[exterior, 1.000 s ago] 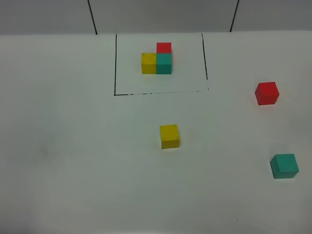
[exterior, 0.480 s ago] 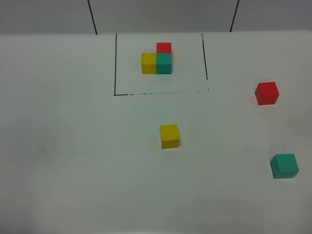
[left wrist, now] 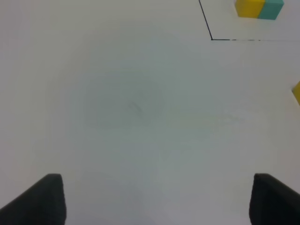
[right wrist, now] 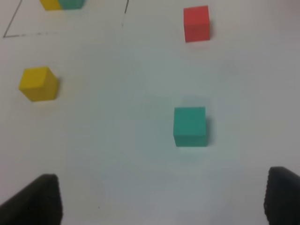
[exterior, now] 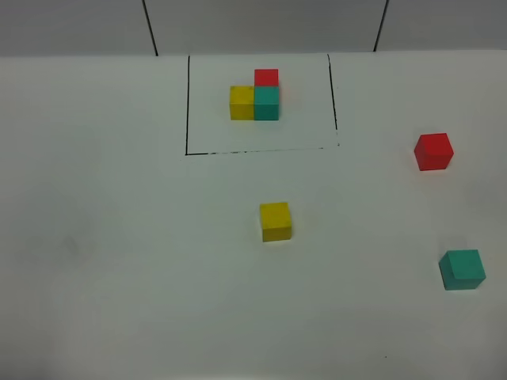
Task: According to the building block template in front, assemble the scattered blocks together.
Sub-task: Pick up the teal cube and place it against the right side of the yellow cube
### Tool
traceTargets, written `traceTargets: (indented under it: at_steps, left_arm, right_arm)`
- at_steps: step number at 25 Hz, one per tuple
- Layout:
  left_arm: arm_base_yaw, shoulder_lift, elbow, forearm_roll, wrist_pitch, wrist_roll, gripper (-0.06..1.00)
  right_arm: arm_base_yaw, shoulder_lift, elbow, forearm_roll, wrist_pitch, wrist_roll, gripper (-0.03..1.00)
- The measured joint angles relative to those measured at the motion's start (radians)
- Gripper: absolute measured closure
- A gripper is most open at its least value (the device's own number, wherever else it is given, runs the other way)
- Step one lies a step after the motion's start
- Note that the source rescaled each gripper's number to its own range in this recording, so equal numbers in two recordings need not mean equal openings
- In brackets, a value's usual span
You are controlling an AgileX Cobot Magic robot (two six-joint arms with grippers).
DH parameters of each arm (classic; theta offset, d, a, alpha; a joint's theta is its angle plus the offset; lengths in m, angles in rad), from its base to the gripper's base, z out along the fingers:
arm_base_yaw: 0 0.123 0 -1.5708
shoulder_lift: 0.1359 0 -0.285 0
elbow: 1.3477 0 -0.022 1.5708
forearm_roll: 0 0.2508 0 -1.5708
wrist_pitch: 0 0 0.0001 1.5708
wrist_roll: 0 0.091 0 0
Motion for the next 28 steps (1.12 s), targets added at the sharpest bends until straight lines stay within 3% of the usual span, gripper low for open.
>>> traceTargets:
  at_steps: [10, 17, 28]
  left_arm:
    - [0.000, 0.000, 0.000, 0.000, 0.000, 0.000, 0.06]
    - [0.000, 0.000, 0.000, 0.000, 0.000, 0.000, 0.06]
    - [0.000, 0.000, 0.000, 0.000, 0.000, 0.000, 0.06]
  right_arm:
    - [0.000, 0.613, -0.013, -0.030, -0.144, -0.001, 0.05]
    - [0.000, 1.037, -0.150, -0.085, -0.229, -0.001, 0.04]
    - [0.000, 1.345, -0.229, -0.094, -0.343, -0.001, 0.04]
